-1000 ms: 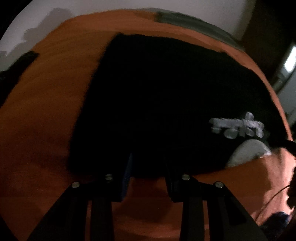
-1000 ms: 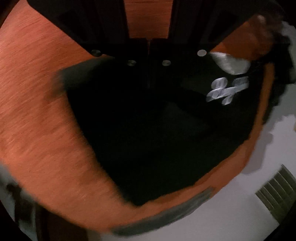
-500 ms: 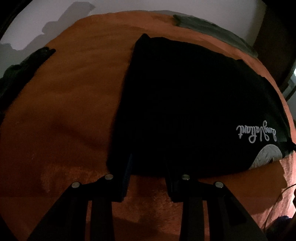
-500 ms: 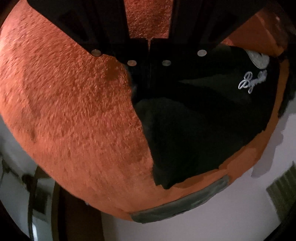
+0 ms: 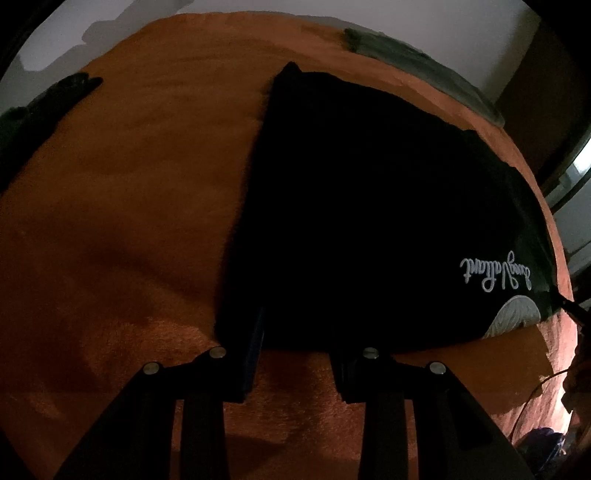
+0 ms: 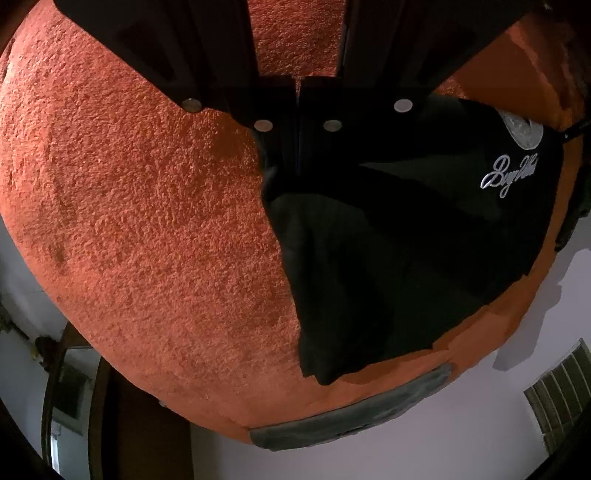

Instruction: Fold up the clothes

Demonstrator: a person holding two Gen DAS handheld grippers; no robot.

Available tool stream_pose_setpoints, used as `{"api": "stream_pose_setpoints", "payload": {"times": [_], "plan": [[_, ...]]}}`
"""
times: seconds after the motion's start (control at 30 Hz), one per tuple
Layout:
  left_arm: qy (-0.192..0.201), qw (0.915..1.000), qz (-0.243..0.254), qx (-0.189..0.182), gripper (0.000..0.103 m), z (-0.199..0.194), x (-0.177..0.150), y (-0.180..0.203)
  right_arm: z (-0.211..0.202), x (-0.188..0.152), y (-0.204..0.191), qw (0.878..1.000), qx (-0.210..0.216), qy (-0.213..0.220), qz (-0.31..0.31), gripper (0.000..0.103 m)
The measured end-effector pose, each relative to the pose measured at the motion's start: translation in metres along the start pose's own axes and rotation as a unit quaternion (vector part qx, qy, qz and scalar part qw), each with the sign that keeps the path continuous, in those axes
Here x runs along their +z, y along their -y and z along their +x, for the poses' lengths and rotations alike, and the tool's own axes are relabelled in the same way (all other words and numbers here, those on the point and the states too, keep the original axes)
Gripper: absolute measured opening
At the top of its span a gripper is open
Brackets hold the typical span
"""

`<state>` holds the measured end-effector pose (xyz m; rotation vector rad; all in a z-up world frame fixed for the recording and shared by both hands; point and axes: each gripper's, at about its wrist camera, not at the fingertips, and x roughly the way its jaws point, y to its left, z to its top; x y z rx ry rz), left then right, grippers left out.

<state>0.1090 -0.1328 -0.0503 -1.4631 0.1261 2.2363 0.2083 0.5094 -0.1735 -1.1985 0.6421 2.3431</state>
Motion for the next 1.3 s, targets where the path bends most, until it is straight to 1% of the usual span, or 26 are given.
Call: {"api": "stream_pose_setpoints", "payload": {"times": [0.1,0.2,0.3,0.37,0.43,0.53,0.57,0.6,0.63,0.73,0.8,0.87,0.93,1.0,1.03,1.1,1.17,1.27,1.3], "plan": [[-0.004,1.0,0.006,0.003,0.035,-0.005,-0.001,0.0,-0.001,0.001,0.001,1.0,0.004,-0.003,0.0,0.0],[0.009,0.9999,0.0,-0.006,0.035,-0.019,0.005,-0.003,-0.004,0.002,0.003,1.0,0.006,-0.007,0.002,0.0],[0.022,0.9996,-0.006,-0.015,0.036,-0.035,0.011,-0.007,-0.016,0.008,-0.002,1.0,0.006,0.003,-0.002,0.0],[0.028,0.9991,-0.01,-0.029,0.038,-0.04,0.016,-0.006,-0.028,0.014,-0.013,1.0,0.009,0.022,-0.016,0.0],[0.033,0.9983,-0.012,-0.046,0.039,-0.043,0.024,0.005,-0.031,0.02,-0.036,0.998,0.042,0.027,-0.029,0.0],[0.043,0.9961,-0.001,-0.077,0.039,-0.027,0.039,0.042,-0.034,0.028,-0.071,0.994,0.093,0.032,-0.048,0.0],[0.041,0.9954,0.006,-0.086,0.039,-0.022,0.042,0.052,-0.03,0.027,-0.086,0.992,0.112,0.022,-0.059,0.0],[0.032,0.9947,0.012,-0.097,0.039,-0.022,0.036,0.059,-0.025,0.025,-0.103,0.989,0.132,0.011,-0.071,0.0],[0.02,0.9939,0.02,-0.107,0.039,-0.018,0.03,0.068,-0.02,0.023,-0.119,0.985,0.151,0.0,-0.083,0.0],[-0.021,0.9892,0.048,-0.137,0.039,-0.004,0.009,0.097,0.003,0.008,-0.156,0.976,0.193,-0.053,-0.084,0.0],[-0.028,0.9882,0.067,-0.135,0.039,-0.001,0.002,0.109,0.018,-0.001,-0.171,0.972,0.201,-0.083,-0.086,0.0],[-0.024,0.9884,0.082,-0.125,0.039,-0.001,-0.001,0.116,0.027,-0.008,-0.18,0.971,0.202,-0.096,-0.09,0.0],[-0.013,0.9905,0.092,-0.101,0.039,0.001,0.0,0.114,0.026,-0.007,-0.159,0.976,0.184,-0.092,-0.069,0.0],[-0.005,0.9936,0.097,-0.058,0.039,0.002,0.001,0.107,0.024,-0.006,-0.138,0.981,0.165,-0.088,-0.046,0.0],[-0.004,0.995,0.096,-0.028,0.039,0.004,0.001,0.099,0.023,-0.005,-0.127,0.984,0.155,-0.085,-0.035,0.0],[-0.01,0.9973,0.072,-0.006,0.039,0.009,0.003,0.079,0.022,-0.004,-0.105,0.987,0.136,-0.081,-0.012,0.0],[-0.02,0.9994,0.028,-0.008,0.039,0.011,0.005,0.052,0.02,-0.003,-0.083,0.99,0.116,-0.076,0.011,0.0],[-0.014,0.9993,0.022,-0.026,0.039,0.004,0.013,0.049,0.018,-0.002,-0.05,0.993,0.087,-0.069,0.045,0.0],[-0.012,0.9992,0.021,-0.032,0.039,0.001,0.015,0.048,0.015,-0.002,-0.054,0.993,0.094,-0.065,0.037,0.0]]}}
